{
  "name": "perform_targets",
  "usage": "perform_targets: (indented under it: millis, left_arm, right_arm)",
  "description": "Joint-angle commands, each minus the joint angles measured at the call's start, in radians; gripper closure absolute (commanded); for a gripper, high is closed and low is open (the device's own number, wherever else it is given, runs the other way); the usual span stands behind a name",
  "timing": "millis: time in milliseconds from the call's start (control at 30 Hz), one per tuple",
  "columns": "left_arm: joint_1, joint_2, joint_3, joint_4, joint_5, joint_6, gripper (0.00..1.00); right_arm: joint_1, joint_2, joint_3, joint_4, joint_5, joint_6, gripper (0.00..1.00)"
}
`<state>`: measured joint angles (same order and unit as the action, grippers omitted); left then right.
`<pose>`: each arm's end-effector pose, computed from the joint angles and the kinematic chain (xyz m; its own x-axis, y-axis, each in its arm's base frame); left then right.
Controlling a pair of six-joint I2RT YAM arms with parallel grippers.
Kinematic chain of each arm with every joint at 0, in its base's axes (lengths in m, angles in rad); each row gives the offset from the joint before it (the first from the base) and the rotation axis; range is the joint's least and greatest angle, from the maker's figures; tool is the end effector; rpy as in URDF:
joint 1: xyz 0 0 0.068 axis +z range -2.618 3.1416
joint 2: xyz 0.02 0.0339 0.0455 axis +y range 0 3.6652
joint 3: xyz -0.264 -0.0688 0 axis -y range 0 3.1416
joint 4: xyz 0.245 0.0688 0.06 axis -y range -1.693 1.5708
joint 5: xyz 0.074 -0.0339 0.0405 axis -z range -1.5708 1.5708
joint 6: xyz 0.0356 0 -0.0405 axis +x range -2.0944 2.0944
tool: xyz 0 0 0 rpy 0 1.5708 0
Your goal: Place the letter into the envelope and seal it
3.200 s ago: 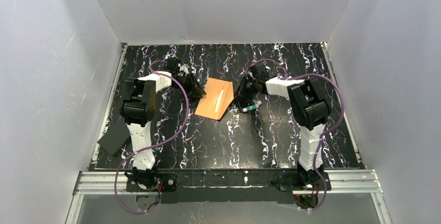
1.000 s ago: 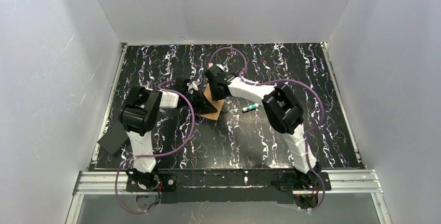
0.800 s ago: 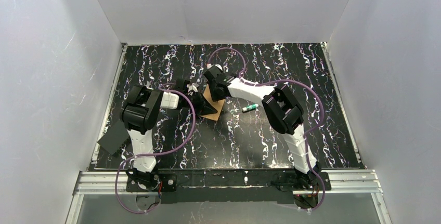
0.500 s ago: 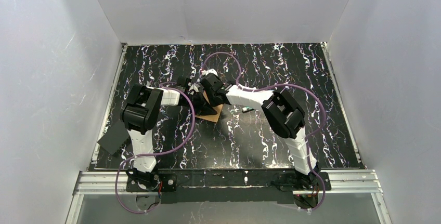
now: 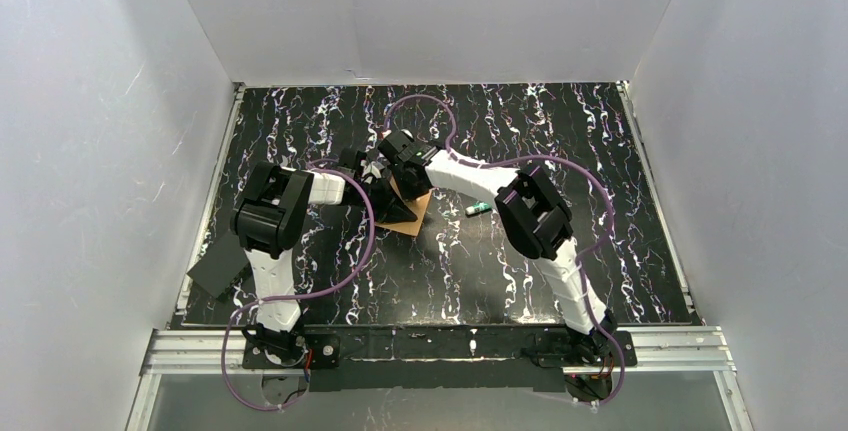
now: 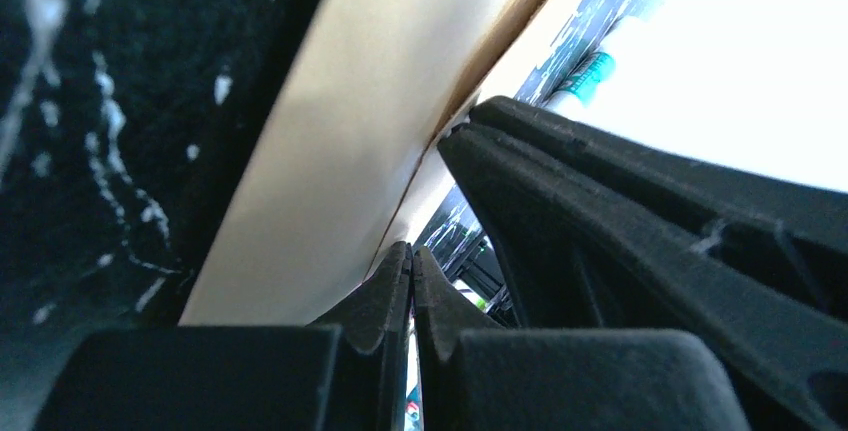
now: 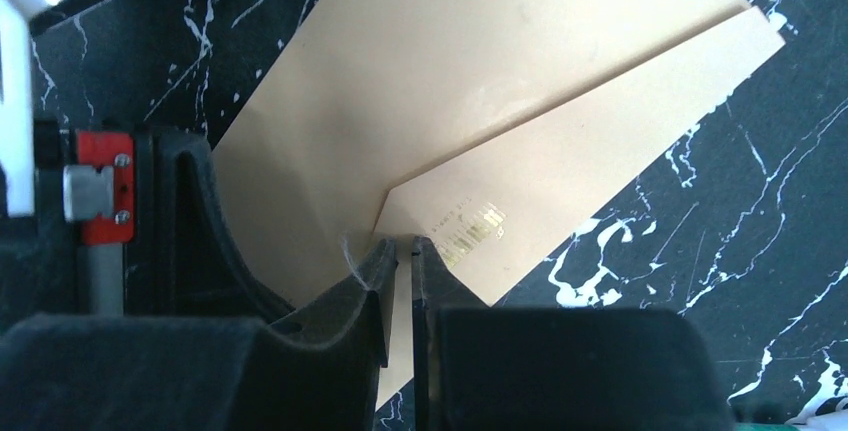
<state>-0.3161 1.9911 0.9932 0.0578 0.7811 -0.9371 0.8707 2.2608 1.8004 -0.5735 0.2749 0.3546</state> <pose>0.3434 -0.1387 0.1010 -0.9504 -0.2912 0.1090 -0.2542 0.5255 -0.8119 0.3228 0.3682 0.1690 -0.7437 -0.3641 -0.5606 -0.4142 0.9093 -0.0412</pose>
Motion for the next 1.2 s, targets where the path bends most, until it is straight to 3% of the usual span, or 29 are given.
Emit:
perform_targets:
  millis: [0, 433, 733, 1167]
  left_arm:
    - [0.007, 0.062, -0.061, -0.080, -0.101, 0.030, 1.00]
    - [0.009, 0.081, -0.018, -0.109, -0.090, 0.041, 1.00]
    - [0.024, 0.088, 0.015, -0.118, -0.089, 0.055, 1.00]
    - [0.045, 0.111, 0.016, -0.118, -0.079, 0.094, 1.00]
  right_arm:
    - [-0.066, 0.184, 0.032, -0.109, 0.045, -0.028, 0.81]
    - [-0.128, 0.241, 0.181, -0.158, 0.034, -0.088, 0.82]
    - [-0.064, 0.026, 0.024, -0.079, -0.140, -0.137, 0.81]
    - [0.034, 0.048, -0.023, -0.085, -0.161, -0.081, 0.83]
